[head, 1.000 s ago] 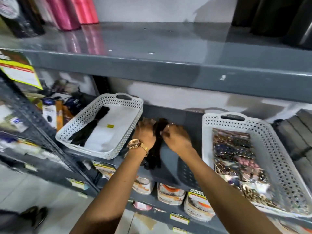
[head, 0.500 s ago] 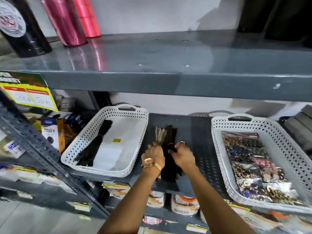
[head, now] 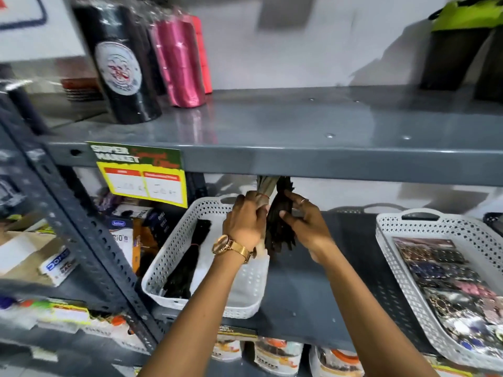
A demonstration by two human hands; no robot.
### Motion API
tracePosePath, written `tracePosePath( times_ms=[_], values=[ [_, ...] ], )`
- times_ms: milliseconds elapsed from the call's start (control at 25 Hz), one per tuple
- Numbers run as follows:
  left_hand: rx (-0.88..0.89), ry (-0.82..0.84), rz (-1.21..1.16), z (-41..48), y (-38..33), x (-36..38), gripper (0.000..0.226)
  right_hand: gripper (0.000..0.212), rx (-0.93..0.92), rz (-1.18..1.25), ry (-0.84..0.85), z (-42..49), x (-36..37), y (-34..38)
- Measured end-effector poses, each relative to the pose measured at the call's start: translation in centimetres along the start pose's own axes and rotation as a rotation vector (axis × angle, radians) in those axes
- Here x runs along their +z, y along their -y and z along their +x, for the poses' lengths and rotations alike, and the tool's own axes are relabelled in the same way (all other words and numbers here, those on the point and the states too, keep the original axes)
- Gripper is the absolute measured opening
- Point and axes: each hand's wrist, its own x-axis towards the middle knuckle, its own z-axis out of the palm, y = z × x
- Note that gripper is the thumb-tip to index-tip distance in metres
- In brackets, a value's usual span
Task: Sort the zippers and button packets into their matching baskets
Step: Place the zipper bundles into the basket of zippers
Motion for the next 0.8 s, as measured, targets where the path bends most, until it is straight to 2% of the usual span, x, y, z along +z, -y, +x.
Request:
tracePosePath(
  times_ms=[160,360,480,640,800],
  values=[
    [-0.104,0.088,0.122,1.4,5.9,-1.0,0.034,0.052,0.044,-0.030,0.063,0.9,5.3,0.3],
    [-0.272,0.321,0.199,-0.3,11.0,1.7,0.038,0.043,0.150,-0.463,0.202,0.1,10.7,-2.7],
    [-0.318,0.468,0.283,-1.7,12.6,3.2,0.034,0.037,0.258,-0.605,0.260,-1.1,12.8,-4.8],
    [-0.306,0.519,0.343,-2.2,13.1,3.6,0.037,0.040,0.375,-0.794,0.258,-2.4,13.6,-6.1],
    [-0.332,0.528,0.467,-2.7,12.4,4.1,0.044,0.043,0.325,-0.989,0.274,-2.8,13.9,-5.6]
  ],
)
